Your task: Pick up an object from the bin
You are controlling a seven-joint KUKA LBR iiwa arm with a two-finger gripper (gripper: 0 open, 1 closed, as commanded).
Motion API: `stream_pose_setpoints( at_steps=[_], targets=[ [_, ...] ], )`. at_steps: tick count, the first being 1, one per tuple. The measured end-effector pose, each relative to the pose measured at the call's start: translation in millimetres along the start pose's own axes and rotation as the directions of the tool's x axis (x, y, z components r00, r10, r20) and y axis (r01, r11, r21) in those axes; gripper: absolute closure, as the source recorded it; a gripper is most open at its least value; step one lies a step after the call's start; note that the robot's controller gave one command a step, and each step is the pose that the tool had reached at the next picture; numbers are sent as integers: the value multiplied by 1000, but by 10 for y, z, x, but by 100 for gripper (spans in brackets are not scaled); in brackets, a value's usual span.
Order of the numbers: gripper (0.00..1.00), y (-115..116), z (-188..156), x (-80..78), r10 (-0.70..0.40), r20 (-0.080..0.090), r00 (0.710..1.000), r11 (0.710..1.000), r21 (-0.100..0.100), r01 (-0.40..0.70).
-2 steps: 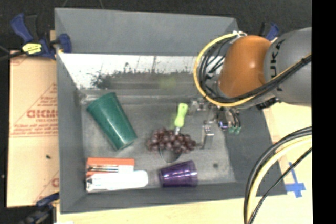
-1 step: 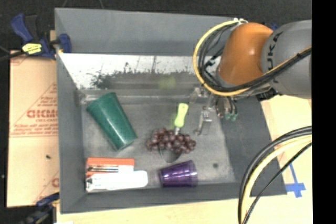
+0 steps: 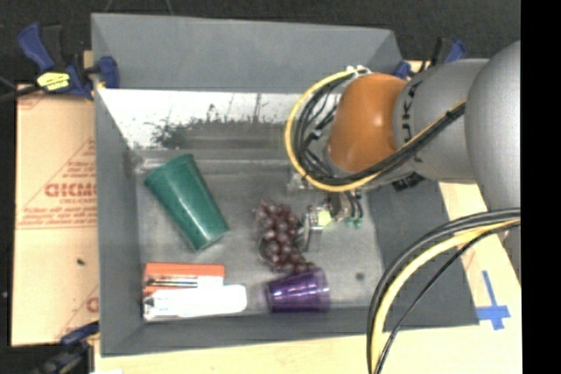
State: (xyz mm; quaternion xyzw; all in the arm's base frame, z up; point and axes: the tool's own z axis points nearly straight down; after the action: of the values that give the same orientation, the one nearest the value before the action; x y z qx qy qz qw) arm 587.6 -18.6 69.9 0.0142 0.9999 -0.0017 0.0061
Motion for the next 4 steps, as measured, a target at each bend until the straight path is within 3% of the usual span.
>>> stream_pose_setpoints(
  at_steps=[1, 2, 3, 4],
  targets=[
    [0, -71, -13, -213, 117, 33, 993, 993, 1, -117],
    [0, -72, -13, -211, 115, 33, 993, 993, 2, -115],
    [0, -62, -835, -176, 75, 45, 996, 997, 4, -75],
    [0, -80, -1495, 201, 67, 37, 997, 998, 5, -67]
  ],
)
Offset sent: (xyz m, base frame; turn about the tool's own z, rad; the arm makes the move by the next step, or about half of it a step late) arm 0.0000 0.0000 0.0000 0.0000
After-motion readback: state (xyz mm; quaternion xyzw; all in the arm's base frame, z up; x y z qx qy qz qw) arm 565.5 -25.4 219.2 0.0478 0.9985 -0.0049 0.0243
